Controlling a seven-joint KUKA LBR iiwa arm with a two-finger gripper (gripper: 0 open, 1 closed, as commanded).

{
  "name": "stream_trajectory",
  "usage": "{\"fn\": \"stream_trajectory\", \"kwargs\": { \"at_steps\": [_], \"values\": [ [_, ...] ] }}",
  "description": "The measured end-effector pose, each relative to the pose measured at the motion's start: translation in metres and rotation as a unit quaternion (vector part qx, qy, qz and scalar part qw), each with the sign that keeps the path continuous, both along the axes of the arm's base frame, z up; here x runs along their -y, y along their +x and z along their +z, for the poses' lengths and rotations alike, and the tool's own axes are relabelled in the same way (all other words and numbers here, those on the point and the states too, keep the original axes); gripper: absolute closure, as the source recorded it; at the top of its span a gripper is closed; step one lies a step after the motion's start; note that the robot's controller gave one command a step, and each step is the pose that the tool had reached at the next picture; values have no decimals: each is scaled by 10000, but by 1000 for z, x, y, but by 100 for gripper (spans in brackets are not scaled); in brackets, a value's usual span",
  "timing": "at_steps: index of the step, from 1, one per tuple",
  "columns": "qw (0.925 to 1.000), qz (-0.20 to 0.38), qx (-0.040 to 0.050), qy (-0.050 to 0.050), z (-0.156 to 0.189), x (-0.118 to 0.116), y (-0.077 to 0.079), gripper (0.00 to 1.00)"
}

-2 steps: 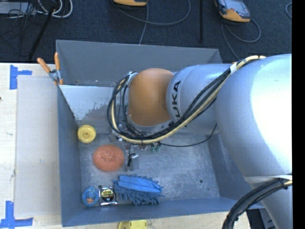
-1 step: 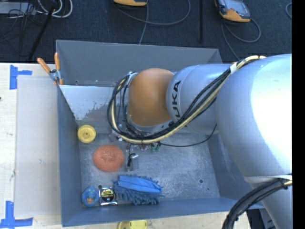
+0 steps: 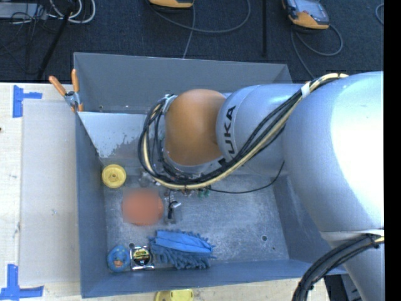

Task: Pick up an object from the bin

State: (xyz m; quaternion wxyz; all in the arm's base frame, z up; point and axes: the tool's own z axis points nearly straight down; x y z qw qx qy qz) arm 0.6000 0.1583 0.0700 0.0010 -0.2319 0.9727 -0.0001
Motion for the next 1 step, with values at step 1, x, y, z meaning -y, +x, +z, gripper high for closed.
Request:
{"fn": "stream_trajectory", "kwargs": {
  "at_steps": [1],
  "values": [
    [9993, 383, 1, 10, 0, -4, 8, 0]
  ]
}}
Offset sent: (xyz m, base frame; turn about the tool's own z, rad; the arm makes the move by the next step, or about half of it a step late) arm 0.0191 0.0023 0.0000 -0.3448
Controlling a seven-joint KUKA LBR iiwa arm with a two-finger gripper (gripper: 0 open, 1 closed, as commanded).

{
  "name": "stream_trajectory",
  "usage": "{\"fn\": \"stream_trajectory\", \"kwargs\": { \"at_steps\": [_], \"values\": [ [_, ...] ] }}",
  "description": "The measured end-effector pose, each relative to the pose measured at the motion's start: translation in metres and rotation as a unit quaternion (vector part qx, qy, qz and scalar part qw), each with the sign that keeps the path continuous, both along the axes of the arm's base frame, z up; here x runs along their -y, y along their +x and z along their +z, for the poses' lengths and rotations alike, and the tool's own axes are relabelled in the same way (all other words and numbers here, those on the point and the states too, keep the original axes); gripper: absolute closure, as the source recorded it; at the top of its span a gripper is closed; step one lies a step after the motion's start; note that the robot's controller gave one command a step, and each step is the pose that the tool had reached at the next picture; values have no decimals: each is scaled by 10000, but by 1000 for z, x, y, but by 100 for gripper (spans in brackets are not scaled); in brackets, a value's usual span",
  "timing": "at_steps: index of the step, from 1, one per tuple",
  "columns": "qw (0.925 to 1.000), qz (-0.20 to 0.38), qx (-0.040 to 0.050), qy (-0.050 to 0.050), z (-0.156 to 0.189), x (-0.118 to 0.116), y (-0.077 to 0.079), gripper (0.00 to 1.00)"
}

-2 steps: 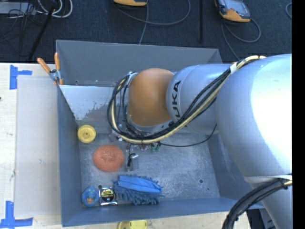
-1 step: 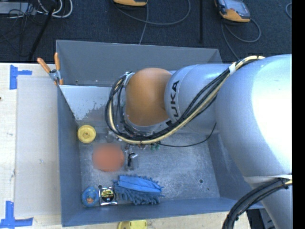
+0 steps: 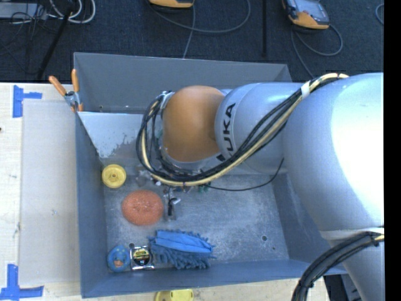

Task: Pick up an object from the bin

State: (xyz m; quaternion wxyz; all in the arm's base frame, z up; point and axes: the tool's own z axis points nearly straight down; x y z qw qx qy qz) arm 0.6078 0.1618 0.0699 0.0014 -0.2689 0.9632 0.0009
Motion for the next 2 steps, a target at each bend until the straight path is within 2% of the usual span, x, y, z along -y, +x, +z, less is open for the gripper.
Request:
{"fn": "stream_trajectory", "kwargs": {
  "at_steps": [1, 2],
  "values": [
    [9910, 1335, 3, -6, 0, 0, 11, 100],
    [9913, 1316, 0, -2, 0, 1, 12, 0]
  ]
}}
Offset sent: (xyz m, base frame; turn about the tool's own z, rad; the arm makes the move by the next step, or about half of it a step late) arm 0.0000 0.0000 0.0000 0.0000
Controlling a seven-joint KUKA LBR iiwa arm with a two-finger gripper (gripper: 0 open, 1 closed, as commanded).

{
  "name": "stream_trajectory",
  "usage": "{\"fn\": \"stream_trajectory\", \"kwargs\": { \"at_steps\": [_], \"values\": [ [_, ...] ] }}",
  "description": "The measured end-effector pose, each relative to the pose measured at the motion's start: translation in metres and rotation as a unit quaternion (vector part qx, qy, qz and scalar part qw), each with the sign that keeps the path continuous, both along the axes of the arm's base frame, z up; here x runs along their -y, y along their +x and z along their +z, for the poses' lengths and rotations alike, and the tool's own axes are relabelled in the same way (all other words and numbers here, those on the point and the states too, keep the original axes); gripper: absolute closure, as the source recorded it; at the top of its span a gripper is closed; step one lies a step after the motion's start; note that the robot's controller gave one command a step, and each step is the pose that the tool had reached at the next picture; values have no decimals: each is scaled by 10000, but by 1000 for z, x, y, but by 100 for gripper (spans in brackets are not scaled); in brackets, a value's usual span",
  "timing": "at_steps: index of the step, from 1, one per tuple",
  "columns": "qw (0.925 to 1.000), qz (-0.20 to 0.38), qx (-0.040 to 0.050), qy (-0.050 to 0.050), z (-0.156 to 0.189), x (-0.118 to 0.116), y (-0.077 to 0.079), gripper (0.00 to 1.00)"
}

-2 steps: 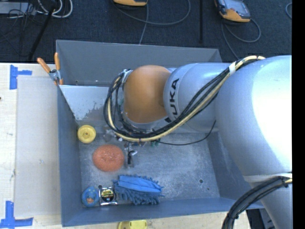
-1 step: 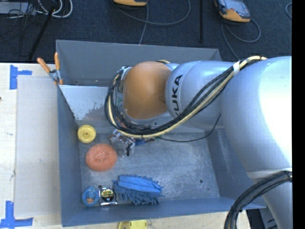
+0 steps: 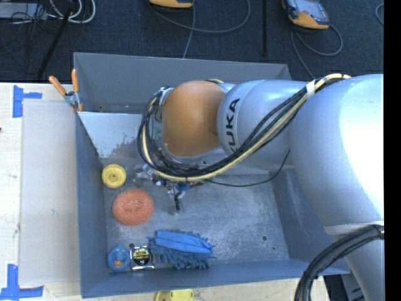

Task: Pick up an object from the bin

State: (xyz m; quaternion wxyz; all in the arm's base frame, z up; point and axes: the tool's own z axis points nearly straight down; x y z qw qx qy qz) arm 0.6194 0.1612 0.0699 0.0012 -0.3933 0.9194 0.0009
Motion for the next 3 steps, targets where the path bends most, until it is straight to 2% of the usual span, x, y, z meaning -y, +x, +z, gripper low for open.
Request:
{"fn": "stream_trajectory", "kwargs": {
  "at_steps": [1, 2, 3],
  "values": [
    [10000, -6, -1, 0, 0, 0, 0, 0],
    [9991, 416, -2, -21, 0, -30, -15, 0],
    [9931, -1174, 0, -2, 0, -48, -11, 100]
  ]
}}
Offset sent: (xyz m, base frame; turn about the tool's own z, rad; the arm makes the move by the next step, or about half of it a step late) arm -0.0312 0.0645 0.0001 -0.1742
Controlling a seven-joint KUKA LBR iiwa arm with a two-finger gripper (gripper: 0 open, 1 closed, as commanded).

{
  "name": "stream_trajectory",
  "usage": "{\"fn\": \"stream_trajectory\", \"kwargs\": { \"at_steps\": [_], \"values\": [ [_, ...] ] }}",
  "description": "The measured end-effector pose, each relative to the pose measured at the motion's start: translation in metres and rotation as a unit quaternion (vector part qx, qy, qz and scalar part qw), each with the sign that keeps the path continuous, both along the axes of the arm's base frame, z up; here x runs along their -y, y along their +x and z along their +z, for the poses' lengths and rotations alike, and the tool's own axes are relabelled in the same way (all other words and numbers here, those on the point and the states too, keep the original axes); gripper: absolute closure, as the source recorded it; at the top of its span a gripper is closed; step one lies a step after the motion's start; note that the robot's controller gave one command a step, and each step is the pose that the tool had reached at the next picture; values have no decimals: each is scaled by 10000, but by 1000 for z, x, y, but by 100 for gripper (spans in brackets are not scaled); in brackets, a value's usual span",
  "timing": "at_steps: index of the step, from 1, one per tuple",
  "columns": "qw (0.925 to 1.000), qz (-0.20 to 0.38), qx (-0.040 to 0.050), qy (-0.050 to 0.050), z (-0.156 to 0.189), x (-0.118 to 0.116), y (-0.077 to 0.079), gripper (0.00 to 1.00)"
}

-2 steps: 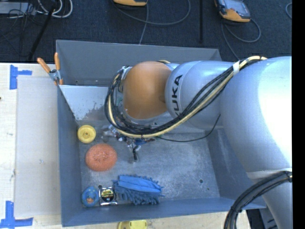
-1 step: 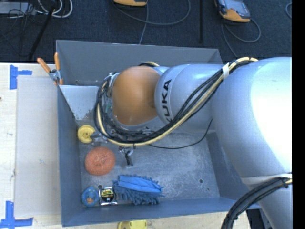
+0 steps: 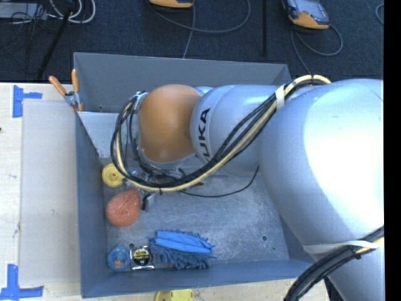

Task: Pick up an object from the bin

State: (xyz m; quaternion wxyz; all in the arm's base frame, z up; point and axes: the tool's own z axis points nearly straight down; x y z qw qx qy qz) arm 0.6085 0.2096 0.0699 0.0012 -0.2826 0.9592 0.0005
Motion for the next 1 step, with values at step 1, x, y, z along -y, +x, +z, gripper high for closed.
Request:
{"fn": "stream_trajectory", "kwargs": {
  "at_steps": [1],
  "values": [
    [10000, -2, -1, 1, 0, 0, 0, 100]
  ]
}}
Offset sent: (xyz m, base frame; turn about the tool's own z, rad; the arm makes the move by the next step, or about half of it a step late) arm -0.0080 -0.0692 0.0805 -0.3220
